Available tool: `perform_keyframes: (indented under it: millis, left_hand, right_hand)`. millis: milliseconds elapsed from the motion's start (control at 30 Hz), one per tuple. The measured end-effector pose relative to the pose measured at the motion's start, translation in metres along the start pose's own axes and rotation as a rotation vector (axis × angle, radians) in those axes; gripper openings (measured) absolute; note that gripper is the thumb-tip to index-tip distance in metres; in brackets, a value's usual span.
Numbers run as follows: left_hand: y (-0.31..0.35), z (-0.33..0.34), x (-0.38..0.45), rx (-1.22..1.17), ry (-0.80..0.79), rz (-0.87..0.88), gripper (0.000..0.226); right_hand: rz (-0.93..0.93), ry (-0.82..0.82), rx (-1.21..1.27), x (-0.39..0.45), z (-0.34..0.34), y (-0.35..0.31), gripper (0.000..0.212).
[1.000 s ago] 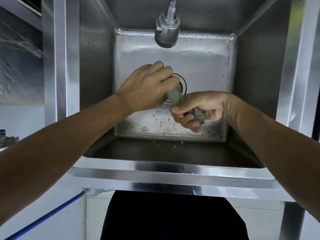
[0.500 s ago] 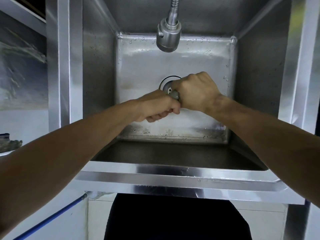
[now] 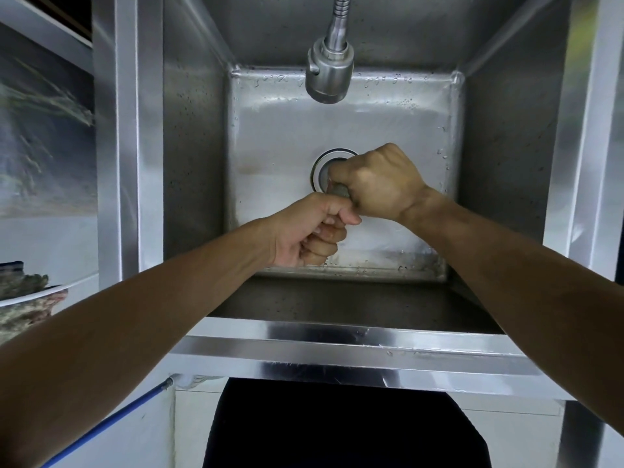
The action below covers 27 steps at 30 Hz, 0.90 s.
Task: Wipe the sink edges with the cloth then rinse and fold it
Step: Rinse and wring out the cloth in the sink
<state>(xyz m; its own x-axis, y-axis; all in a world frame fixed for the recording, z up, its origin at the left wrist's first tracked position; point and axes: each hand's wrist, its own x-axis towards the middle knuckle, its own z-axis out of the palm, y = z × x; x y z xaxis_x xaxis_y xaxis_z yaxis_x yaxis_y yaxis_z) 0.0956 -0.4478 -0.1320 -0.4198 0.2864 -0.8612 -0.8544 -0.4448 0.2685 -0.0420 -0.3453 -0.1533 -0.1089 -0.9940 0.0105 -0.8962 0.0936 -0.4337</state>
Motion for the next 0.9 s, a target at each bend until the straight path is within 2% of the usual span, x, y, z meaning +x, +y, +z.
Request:
perform_keyframes:
  millis: [100,167,233,300,367,467,533,600,667,700,767,833,900]
  left_hand:
    - [0.006,-0.004,0.001,0.110,0.053,0.020,0.046]
    - [0.015,-0.011,-0.001,0.444,0.197,0.086,0.037]
    - [0.029,-0.019,-0.006,0.824,0.298,0.159,0.026]
    - [0.038,-0.027,-0.009,1.093,0.336,0.242,0.018]
    - [0.042,-0.030,-0.013,1.337,0.410,0.372,0.008]
    - [0.040,-0.030,-0.014,1.471,0.450,0.723,0.031]
    - [0.039,-0.028,-0.014,1.558,0.507,0.963,0.031]
    - [0.039,-0.026,-0.013,1.641,0.616,1.084,0.031]
    - [0.039,-0.026,-0.010,1.718,0.681,1.103,0.032]
    - [0.038,-0.028,-0.009,1.756,0.694,1.088,0.032]
    - [0.035,-0.031,-0.005,1.820,0.712,1.010,0.030]
    - [0.033,-0.031,0.000,1.880,0.738,0.816,0.029]
    - [0.032,-0.028,0.009,1.899,0.816,0.600,0.024]
  right_hand:
    - [0.062,-0.025,-0.032,0.005,-0.001,-0.003,0.022]
    - [0.245,-0.187,-0.053,0.008,-0.002,-0.006,0.031]
    - [0.375,-0.331,-0.005,0.005,-0.002,-0.004,0.021]
    - [0.465,-0.479,0.252,0.001,-0.010,0.002,0.016]
    - [0.536,-0.629,0.586,-0.001,-0.026,0.013,0.021]
    - [0.636,-0.787,0.962,-0.004,-0.041,0.030,0.050]
    - [0.721,-0.886,1.190,-0.007,-0.039,0.037,0.059]
    - [0.712,-1.030,1.373,-0.009,-0.033,0.034,0.044]
    - [0.708,-1.050,1.445,-0.006,-0.028,0.024,0.022]
    - [0.708,-1.021,1.418,-0.004,-0.026,0.020,0.024]
    - [0.702,-0.944,1.194,0.000,-0.020,0.013,0.036]
    - [0.686,-0.849,0.842,0.005,-0.014,0.006,0.037]
    - [0.622,-0.680,0.452,0.008,0.001,0.000,0.031]
